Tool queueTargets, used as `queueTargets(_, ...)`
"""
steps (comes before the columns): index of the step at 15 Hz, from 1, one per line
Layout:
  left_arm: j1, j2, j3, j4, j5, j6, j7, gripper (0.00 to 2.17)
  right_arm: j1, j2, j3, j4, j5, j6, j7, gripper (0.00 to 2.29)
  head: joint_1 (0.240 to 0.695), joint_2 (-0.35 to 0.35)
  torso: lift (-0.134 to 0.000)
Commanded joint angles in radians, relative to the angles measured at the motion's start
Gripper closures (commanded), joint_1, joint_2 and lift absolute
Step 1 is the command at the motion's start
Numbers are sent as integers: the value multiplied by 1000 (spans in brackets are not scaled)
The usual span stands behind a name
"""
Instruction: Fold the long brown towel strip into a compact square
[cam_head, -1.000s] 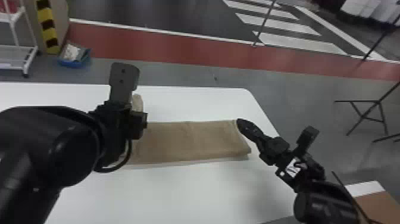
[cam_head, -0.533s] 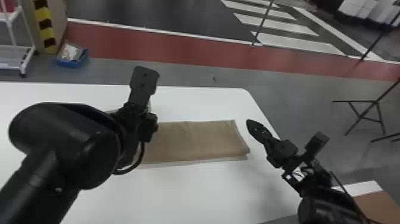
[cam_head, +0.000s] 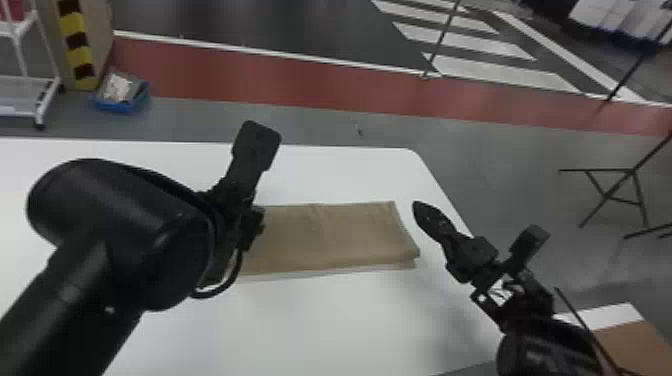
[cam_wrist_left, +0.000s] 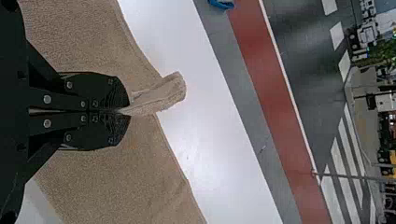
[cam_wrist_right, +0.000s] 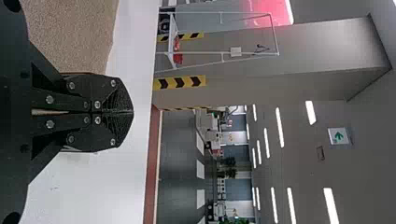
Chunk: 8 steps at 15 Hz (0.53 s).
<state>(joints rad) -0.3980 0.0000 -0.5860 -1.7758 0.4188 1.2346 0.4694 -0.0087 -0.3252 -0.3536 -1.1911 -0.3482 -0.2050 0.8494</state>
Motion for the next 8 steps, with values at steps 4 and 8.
queueTargets(4, -2, -3, -15, 84, 40, -149, -28, 340, -2, 2, 2, 4, 6, 2, -7, 1862, 695, -350, -128)
queueTargets(8, 4, -3, -20, 128, 80, -260, -75, 39, -2, 12, 12, -5, 0, 5, -18, 1862, 695, -350, -128)
